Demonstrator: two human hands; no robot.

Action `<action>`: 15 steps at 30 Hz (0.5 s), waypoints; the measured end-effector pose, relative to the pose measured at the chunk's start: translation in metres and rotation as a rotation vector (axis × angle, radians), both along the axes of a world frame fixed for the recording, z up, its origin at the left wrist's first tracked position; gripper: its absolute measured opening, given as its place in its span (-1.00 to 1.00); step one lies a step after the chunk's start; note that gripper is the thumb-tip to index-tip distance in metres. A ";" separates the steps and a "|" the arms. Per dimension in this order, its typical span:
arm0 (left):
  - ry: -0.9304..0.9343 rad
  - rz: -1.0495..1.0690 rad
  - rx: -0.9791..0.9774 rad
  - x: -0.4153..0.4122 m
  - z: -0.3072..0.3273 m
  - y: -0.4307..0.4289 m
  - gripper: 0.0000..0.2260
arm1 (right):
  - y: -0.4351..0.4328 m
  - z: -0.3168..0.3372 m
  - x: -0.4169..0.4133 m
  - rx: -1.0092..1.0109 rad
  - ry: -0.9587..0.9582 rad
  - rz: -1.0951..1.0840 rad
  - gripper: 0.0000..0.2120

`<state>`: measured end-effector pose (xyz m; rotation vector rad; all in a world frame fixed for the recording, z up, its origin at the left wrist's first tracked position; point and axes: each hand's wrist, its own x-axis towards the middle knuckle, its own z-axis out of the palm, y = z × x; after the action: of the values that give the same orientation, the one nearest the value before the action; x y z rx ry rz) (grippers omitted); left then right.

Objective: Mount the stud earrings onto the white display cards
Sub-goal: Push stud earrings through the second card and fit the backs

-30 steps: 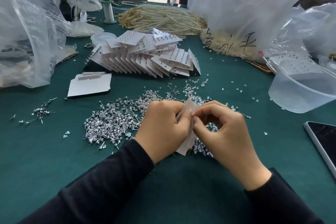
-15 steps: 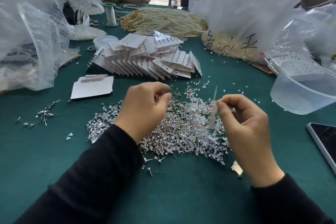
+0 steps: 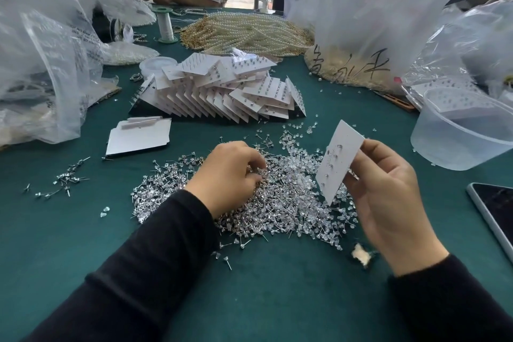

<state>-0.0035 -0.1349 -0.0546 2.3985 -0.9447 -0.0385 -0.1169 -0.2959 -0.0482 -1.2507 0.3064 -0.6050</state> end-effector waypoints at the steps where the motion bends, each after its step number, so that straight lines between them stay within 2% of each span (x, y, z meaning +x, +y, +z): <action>1: -0.012 -0.006 -0.023 0.000 0.000 0.000 -0.90 | 0.000 0.000 0.000 0.005 0.001 0.008 -0.95; 7: -0.006 0.062 -0.138 0.003 0.007 0.005 -0.86 | -0.002 0.003 -0.002 0.053 0.031 0.027 -0.93; 10: 0.161 0.060 -0.257 0.006 0.014 0.011 -0.89 | -0.003 0.005 -0.003 0.167 0.062 0.074 -0.91; 13: 0.329 0.006 -0.443 0.002 0.023 0.012 -0.89 | -0.003 0.007 -0.003 0.350 0.122 0.231 -0.64; 15: 0.380 -0.044 -0.547 -0.003 0.028 0.011 -0.87 | -0.001 0.008 -0.004 0.425 0.160 0.359 -0.63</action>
<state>-0.0060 -0.1239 -0.0269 1.7842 -0.7141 -0.2159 -0.1205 -0.2967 -0.0402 -0.9113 0.3145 -0.1193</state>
